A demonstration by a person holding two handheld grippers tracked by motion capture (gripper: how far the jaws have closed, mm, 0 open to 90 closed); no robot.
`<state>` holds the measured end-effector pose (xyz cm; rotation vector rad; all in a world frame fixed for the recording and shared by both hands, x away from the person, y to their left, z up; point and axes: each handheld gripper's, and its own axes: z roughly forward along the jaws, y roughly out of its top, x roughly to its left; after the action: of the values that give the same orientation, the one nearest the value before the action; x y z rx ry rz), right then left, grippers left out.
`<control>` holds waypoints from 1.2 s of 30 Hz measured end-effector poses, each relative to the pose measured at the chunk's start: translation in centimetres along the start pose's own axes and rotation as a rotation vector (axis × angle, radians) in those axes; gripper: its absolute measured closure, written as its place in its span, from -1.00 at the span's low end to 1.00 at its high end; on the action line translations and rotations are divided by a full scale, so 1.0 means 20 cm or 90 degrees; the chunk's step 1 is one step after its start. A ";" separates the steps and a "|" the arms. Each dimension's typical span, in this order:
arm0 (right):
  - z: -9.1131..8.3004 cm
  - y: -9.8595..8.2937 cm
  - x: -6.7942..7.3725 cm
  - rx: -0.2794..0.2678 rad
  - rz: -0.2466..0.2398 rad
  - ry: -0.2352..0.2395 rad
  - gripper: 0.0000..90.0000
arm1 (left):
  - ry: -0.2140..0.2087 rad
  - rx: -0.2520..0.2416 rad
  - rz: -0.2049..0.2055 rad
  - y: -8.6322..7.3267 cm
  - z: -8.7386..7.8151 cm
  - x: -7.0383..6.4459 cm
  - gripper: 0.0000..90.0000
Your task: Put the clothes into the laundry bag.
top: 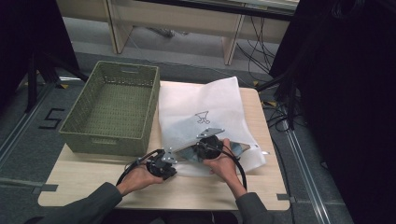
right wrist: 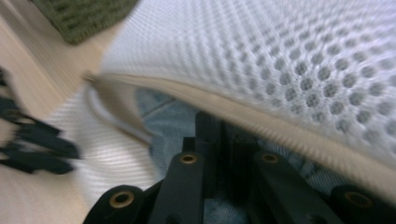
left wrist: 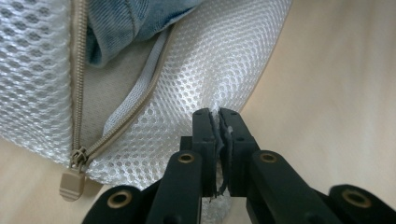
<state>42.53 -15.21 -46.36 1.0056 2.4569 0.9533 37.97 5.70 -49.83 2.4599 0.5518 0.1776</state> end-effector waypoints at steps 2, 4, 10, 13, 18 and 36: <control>0.03 0.01 0.02 0.014 0.009 -0.015 0.93 | -0.002 -0.007 -0.012 -0.02 -0.01 0.00 0.88; 0.08 0.03 0.00 0.014 -0.025 -0.067 0.93 | -0.003 -0.016 -0.025 -0.03 -0.01 -0.01 0.88; 0.12 0.07 -0.10 -0.019 0.021 -0.079 0.77 | -0.004 -0.015 -0.014 -0.03 -0.01 0.00 0.88; 0.06 0.07 -0.08 -0.014 0.053 -0.008 0.47 | -0.010 -0.019 -0.033 -0.03 -0.01 0.00 0.86; -0.16 0.03 -0.04 -0.034 0.033 0.032 0.15 | -0.015 -0.008 -0.021 -0.02 -0.01 0.00 0.83; -0.28 -0.29 -0.11 0.000 0.109 0.012 -0.11 | -0.026 -0.062 0.017 0.10 0.12 -0.06 0.52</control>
<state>38.31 -22.41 -46.09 1.2294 2.4161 1.0195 38.21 2.52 -50.59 2.3718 0.4812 0.1617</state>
